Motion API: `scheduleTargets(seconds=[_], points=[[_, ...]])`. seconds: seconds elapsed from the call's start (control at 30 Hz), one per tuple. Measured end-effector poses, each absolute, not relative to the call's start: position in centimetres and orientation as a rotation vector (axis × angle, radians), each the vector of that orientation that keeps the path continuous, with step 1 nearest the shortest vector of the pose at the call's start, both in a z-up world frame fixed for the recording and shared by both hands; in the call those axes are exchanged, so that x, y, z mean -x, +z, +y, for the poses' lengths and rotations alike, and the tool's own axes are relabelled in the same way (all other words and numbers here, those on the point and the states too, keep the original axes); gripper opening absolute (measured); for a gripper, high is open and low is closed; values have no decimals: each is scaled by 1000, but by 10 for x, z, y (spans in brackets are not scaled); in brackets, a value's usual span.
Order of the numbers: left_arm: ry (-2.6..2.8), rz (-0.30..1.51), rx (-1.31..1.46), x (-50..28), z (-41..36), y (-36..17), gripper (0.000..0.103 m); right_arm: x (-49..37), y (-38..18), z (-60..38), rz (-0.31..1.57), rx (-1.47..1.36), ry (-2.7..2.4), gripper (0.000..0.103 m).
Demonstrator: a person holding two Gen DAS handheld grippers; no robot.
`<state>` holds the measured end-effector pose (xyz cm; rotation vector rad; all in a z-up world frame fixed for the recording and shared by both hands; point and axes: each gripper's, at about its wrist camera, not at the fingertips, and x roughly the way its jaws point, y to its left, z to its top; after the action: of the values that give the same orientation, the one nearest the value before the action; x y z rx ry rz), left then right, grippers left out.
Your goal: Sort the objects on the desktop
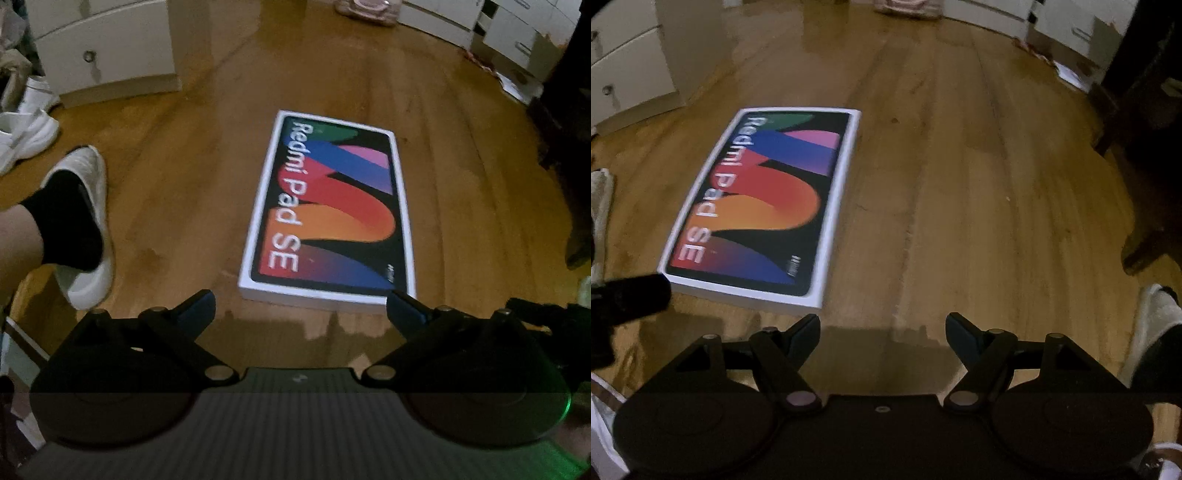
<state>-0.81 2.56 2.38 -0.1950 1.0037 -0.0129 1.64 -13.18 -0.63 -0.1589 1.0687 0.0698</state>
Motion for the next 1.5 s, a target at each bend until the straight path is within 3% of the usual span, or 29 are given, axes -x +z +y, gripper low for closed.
scheduleTargets(seconds=[0.07,0.5,0.83,1.17,1.5], points=[[-19,995,190,9,25,25,103,-16,-6,-133,1059,118,67,84],[-40,993,173,-5,0,14,103,-27,-22,-143,1110,54,43,84],[29,999,136,-11,-18,14,103,-24,-20,-133,1065,169,63,84],[59,933,-112,-18,-70,32,103,-29,-16,-151,1052,148,-1,84],[30,964,-73,-20,-62,26,103,-34,-21,-155,1075,118,15,84]])
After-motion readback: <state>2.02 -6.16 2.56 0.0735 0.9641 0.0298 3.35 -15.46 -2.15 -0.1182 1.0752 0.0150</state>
